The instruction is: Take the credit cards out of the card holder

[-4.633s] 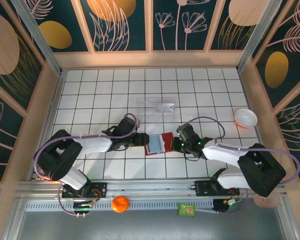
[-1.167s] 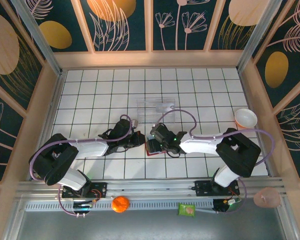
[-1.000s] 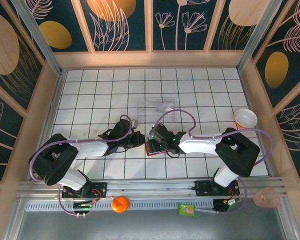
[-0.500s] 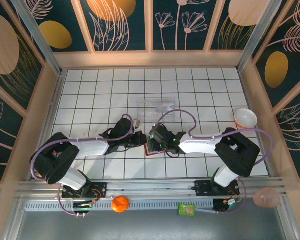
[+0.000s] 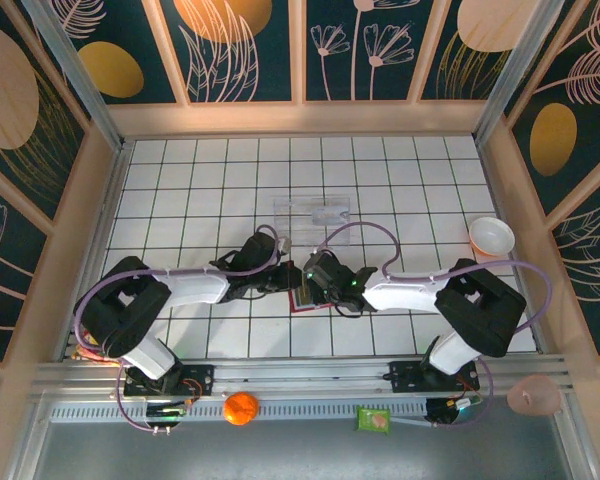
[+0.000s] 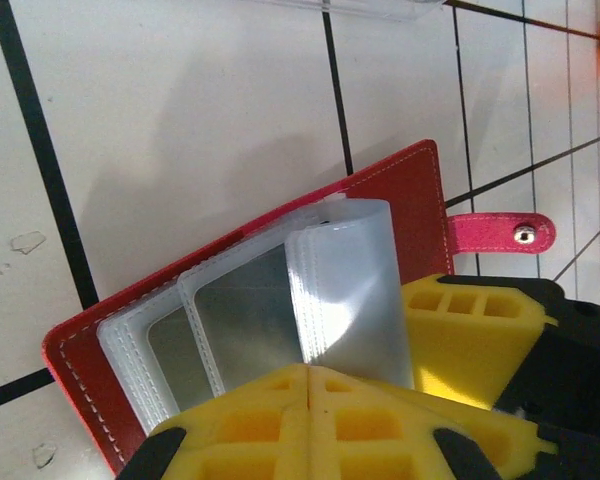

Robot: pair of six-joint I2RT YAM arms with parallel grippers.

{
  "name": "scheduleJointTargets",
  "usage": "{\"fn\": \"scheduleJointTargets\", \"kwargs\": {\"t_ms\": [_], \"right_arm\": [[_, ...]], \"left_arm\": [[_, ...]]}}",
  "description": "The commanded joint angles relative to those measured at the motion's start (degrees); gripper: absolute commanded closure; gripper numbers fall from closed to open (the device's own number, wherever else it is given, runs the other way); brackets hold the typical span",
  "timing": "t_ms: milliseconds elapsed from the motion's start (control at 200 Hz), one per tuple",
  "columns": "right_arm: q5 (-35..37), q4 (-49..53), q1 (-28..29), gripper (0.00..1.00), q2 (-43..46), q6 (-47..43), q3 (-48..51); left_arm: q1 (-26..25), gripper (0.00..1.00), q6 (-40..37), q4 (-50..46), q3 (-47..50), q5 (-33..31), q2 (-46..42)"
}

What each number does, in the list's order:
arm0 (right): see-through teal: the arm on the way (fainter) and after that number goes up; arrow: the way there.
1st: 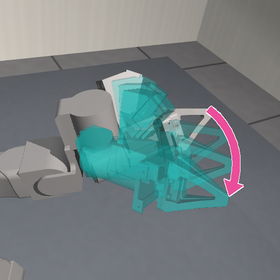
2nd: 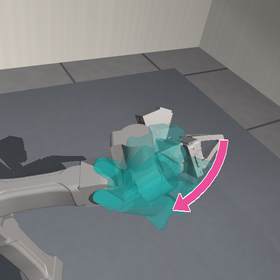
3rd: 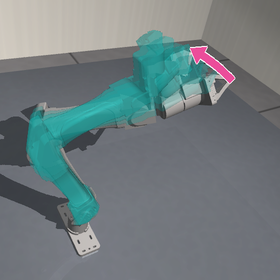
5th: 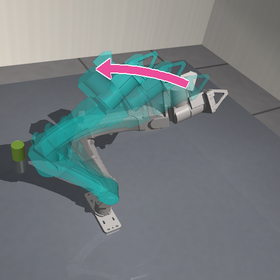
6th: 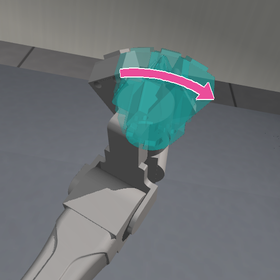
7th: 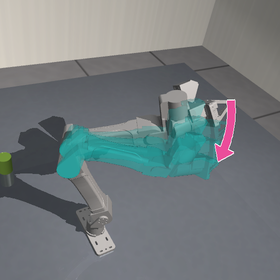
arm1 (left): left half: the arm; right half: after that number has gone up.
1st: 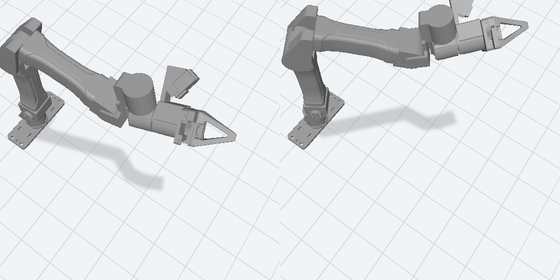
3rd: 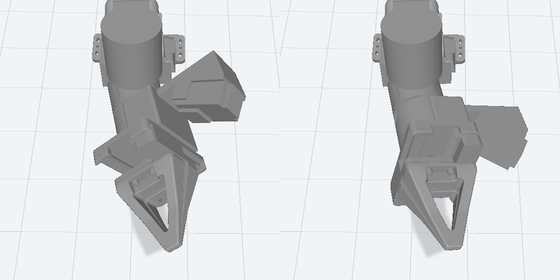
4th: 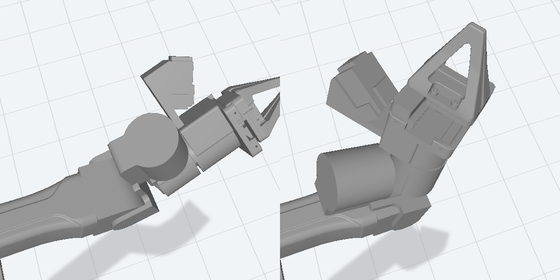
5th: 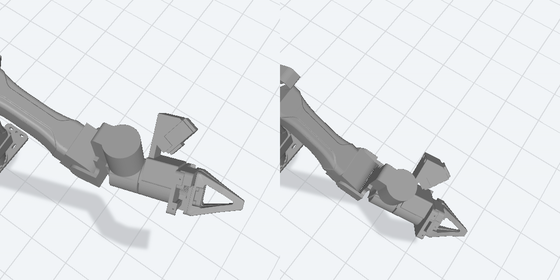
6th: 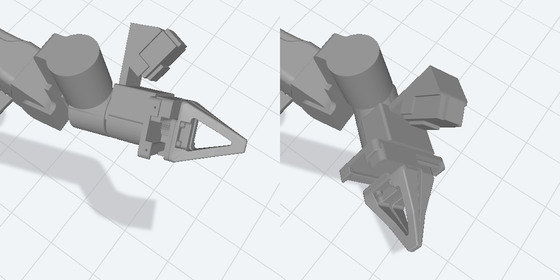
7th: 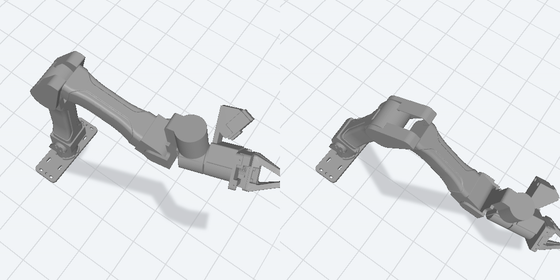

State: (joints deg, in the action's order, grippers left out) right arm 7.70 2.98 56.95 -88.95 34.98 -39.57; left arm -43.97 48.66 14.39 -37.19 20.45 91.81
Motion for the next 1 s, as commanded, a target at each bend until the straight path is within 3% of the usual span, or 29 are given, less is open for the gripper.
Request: {"fn": "scheduleJointTargets", "kwargs": {"t_ms": [0, 240, 525, 731, 856, 906, 991], "right_arm": [[-1.51, -1.69, 0.74, 0.66, 1.04, 0.69, 0.72], [0.86, 0.73, 0.77, 0.63, 1.15, 2.13, 0.06], [10.56, 12.51, 0.71, 0.54, 3.54, 6.58, -0.69], [16.33, 21.84, -1.12, 0.48, 12.15, 8.68, 2.12], [16.00, 24.98, -4.76, 0.47, 18.10, 9.05, 4.29], [15.13, 24.28, -5.35, 0.52, 21.44, 7.45, 4.00], [6.03, 15.37, -5.61, 0.61, 27.11, 0.02, 3.68]], "left_arm": [[-1.93, 1.00, -2.68, -5.10, -1.21, -0.11, 2.38], [-2.35, 1.00, -8.95, -15.09, -3.64, -4.50, 6.01], [-2.31, 1.00, -9.81, -15.49, -1.66, -5.59, 8.23], [-2.35, 1.00, -10.34, -15.18, -1.91, -6.47, 8.09], [-2.35, 1.00, -10.88, -14.85, -2.61, -6.65, 7.78], [-2.35, 1.00, -11.00, -14.64, -2.87, -6.48, 7.30], [-2.35, 1.00, -11.17, -14.40, -3.41, -6.43, 6.82]]}}
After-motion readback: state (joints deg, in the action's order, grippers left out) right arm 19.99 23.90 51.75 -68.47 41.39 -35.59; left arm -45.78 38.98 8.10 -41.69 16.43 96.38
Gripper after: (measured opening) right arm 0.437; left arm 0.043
